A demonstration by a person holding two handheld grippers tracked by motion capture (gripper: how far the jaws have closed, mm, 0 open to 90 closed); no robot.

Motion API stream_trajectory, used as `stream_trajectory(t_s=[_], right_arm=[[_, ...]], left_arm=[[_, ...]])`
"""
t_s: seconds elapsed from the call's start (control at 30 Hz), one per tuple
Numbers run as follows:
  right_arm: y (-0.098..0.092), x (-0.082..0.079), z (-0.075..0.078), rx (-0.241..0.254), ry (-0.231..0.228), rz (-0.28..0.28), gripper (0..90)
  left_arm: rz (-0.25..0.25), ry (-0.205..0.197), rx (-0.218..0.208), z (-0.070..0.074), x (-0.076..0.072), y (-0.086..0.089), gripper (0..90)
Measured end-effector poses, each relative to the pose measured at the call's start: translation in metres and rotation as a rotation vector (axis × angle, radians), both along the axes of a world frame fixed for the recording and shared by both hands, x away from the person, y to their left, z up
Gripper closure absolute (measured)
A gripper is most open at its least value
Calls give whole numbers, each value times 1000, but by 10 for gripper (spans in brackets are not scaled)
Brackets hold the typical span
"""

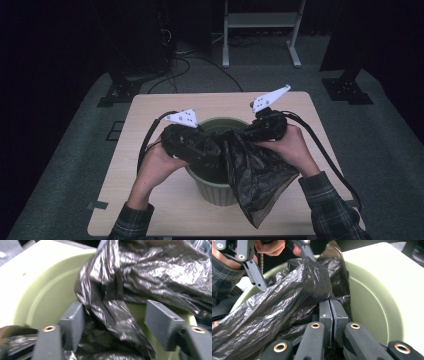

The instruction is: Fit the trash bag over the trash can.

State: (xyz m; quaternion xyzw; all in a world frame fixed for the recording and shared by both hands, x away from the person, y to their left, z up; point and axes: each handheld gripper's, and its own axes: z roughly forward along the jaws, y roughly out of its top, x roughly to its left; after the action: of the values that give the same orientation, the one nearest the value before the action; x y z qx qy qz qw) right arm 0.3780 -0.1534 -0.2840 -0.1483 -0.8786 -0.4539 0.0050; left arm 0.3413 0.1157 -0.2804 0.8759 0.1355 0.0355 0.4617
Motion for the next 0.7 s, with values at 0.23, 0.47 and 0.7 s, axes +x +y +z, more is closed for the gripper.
stream_trajectory(t_s=[0.23,0.47,0.7], right_arm=[[11,12,1,-15,1,36,884],[10,13,1,-18,-32,4,765],[-32,0,6,35,-48,-74,548]], left_arm=[[-23,-29,15,8,11,-11,280],[-75,48,76,-3,14,-19,788],[-33,39,76,-6,7,-11,853]])
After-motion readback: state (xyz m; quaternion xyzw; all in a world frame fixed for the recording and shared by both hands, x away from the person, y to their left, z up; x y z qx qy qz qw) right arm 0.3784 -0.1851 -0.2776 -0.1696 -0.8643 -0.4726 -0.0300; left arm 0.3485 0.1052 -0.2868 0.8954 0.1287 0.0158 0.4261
